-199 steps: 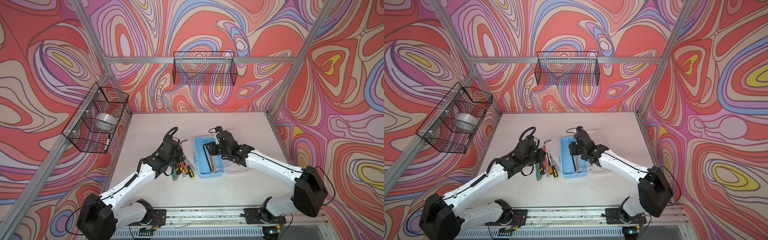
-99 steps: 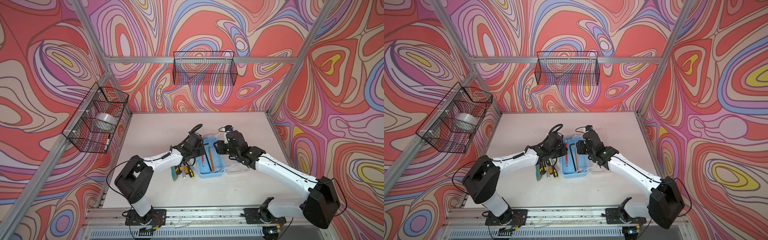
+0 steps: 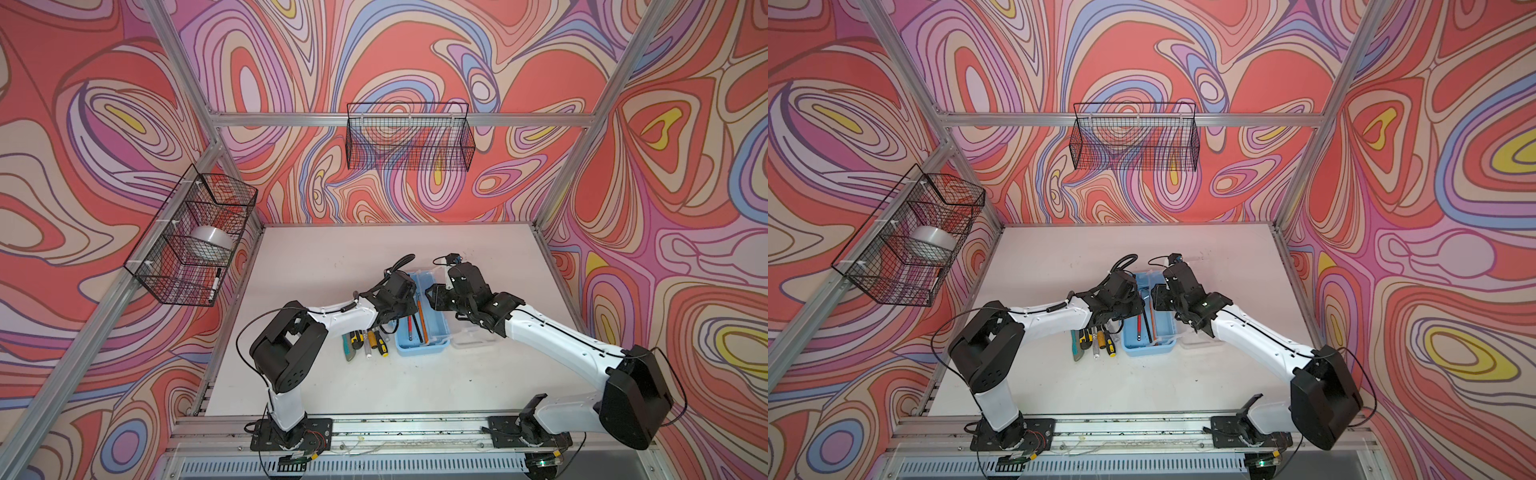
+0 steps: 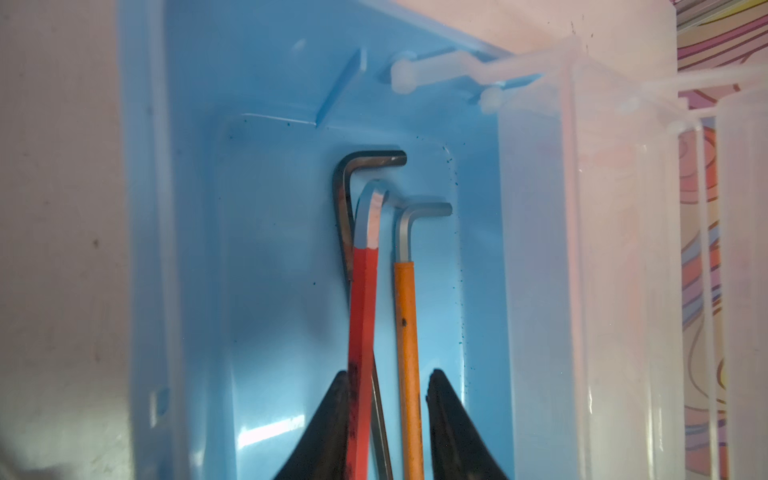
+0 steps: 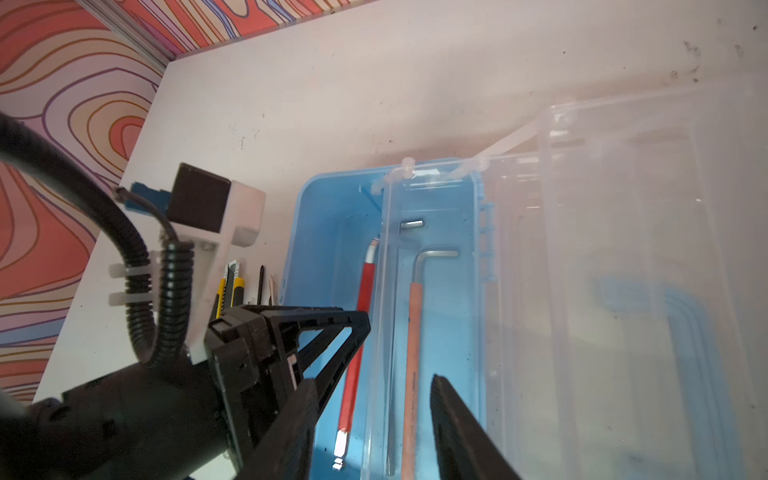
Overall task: Pack the tool kit
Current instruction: 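Carry the red hex key into the blue box and open the left gripper, then draw the left gripper back beside the tools while the right gripper moves over the knives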
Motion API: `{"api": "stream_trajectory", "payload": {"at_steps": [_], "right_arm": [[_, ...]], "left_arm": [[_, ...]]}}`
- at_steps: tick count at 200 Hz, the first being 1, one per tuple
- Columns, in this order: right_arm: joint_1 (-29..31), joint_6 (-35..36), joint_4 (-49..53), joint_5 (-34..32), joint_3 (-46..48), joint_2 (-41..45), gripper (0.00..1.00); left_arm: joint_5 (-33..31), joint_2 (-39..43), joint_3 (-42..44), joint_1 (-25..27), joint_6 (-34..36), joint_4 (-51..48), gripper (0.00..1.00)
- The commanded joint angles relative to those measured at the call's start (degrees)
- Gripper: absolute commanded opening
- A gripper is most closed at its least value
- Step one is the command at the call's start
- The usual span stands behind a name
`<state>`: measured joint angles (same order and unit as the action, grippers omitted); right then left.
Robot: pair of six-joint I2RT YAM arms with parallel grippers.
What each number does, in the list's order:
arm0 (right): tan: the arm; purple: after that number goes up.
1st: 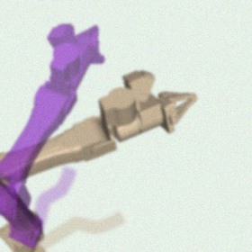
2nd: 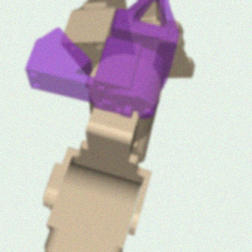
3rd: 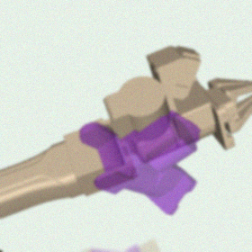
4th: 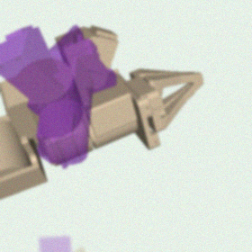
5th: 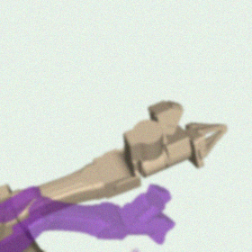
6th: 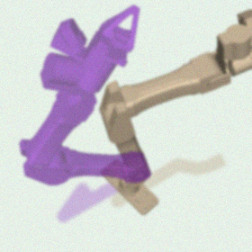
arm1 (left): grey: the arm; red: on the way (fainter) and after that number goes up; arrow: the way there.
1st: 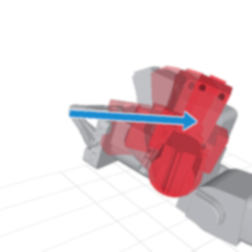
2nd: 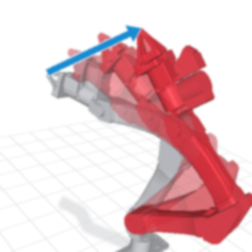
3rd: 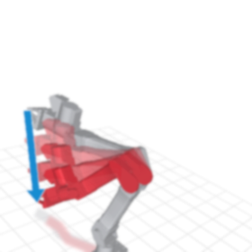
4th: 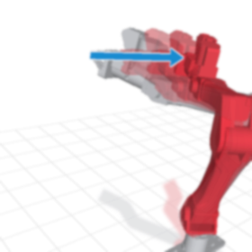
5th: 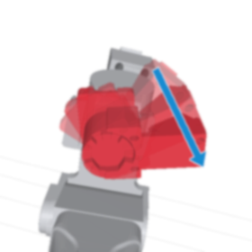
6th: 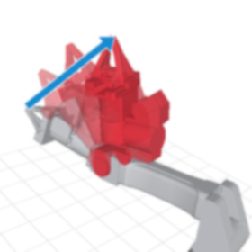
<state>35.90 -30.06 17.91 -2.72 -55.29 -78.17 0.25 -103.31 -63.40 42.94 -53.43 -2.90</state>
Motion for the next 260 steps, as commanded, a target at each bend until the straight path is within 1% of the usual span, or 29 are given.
{"api": "stream_trajectory", "payload": {"at_steps": [1, 14, 42, 66, 76, 89, 106, 131, 145, 150, 167, 175, 188, 192, 200, 210, 226, 260], "right_arm": [[-0.27, 1.01, 0.52, 1.22, -2.29, -0.36, 0.47], [-0.26, 1.23, 1.45, 1.08, -3.36, -0.57, 0.47], [-0.23, 1.76, 2.24, 1.53, -4.88, 0.54, 0.44], [0.24, 1.43, 2.98, 4.06, -6.29, 0.43, 0.45], [1.33, 1.1, 3.33, 3.23, -6.91, 0.05, 0.47], [3.85, 1.33, 4.01, 0.39, -7.97, -0.95, 0.48], [6.81, 1.02, 4.49, -1.13, -9.79, -2.81, 0.48], [10.36, 0.28, 3.43, -0.67, -11.7, -6.62, 0.42], [12.45, 0.01, 3.01, -0.37, -13.27, -9.61, 0.43], [13.15, 0.01, 3.01, -0.16, -14.07, -10.86, 0.44], [15.67, 0.45, 3.42, 1.13, -17.36, -15.92, 0.53], [16.65, 0.59, 3.78, 1.38, -19.2, -18.39, 0.55], [17.74, 0.58, 3.79, 2.62, -21.65, -21.98, 0.56], [18.01, 0.58, 3.8, 2.99, -22.28, -22.86, 0.56], [18.3, 0.56, 3.57, 4.13, -23.51, -25.45, 0.56], [18.58, 0.51, 3.47, 5.93, -25.11, -27.83, 0.56], [19.26, 0.82, 4.29, 7.39, -27.85, -30.99, 0.56], [19.91, 1.49, 6.4, 9.93, -32.92, -37.41, 0.59]], "left_arm": [[-0.25, 0.48, -2.25, -0.03, 1.39, 0.87, 0.42], [-0.99, 1.49, -2.8, 0.03, 2.08, 0.02, 0.47], [-2.68, 6.13, -2.34, -0.1, 4.19, -2.71, 0.48], [-7.05, 15.41, 1.76, -0.12, 6.93, -4.95, 0.53], [-9.19, 20.11, 4.81, -0.17, 8.06, -5.87, 0.55], [-11.08, 26.5, 8.82, -0.56, 9.29, -7.82, 0.56], [-11.4, 34.75, 13.87, -2.66, 9.59, -11.52, 0.56], [-12.13, 48.09, 21.77, -7.73, 7.93, -17.79, 0.55], [-12.6, 54.24, 24.94, -11.11, 7.51, -21.77, 0.55], [-12.5, 56.06, 26.02, -12.42, 7.39, -23.11, 0.55], [-10.46, 61.23, 29.25, -16.86, 7.22, -25.96, 0.56], [-7.82, 63.04, 30.89, -19.28, 7.04, -26.11, 0.57], [-1.49, 64.93, 33.25, -24.14, 6.42, -24.79, 0.57], [0.54, 65.27, 35.84, -25.65, 6.1, -23.99, 0.57], [4.54, 65.48, 37.8, -28.25, 5.59, -22.18, 0.57], [8.07, 65.13, 39.78, -30.98, 5.23, -20.14, 0.57], [10.3, 64.3, 41.22, -33.02, 5.49, -18.09, 0.57], [12.05, 60.99, 42.78, -33.7, 5.14, -13.19, 0.58]]}}
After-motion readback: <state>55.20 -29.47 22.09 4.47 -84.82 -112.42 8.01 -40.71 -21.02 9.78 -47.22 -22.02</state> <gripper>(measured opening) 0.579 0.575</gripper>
